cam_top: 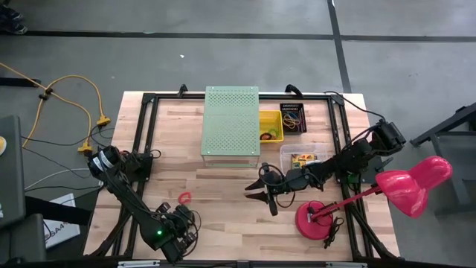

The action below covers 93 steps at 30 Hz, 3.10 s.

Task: Pick & Place Office Desk Supplies
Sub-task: Put the black spring keychain into the yellow bin

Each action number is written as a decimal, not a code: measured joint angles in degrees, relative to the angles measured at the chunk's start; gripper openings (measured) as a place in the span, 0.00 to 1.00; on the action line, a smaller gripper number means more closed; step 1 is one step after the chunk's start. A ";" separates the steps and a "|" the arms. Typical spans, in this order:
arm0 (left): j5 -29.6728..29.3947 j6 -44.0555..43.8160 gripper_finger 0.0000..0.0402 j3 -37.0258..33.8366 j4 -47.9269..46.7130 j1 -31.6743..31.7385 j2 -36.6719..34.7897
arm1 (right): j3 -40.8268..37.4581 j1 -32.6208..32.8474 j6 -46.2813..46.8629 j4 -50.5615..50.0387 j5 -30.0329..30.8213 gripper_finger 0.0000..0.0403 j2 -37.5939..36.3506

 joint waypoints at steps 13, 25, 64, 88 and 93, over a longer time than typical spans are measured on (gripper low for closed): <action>-0.01 0.43 0.01 0.00 -0.02 0.00 0.01 | 0.00 0.00 0.00 0.00 0.00 0.28 -0.02; 0.35 1.73 0.00 0.00 0.00 0.00 0.02 | 0.00 0.01 0.00 0.02 0.01 0.28 -0.02; -29.72 53.67 0.00 0.11 24.03 14.26 -9.29 | 0.00 -0.17 9.69 -0.21 -0.43 0.28 -0.02; -29.48 62.21 0.00 0.11 28.47 20.37 -9.31 | -0.02 -0.68 14.24 -3.10 3.50 0.41 -0.02; -29.67 64.75 0.00 0.11 30.37 20.86 -9.31 | -0.02 -1.40 16.53 -4.24 4.43 0.45 -0.02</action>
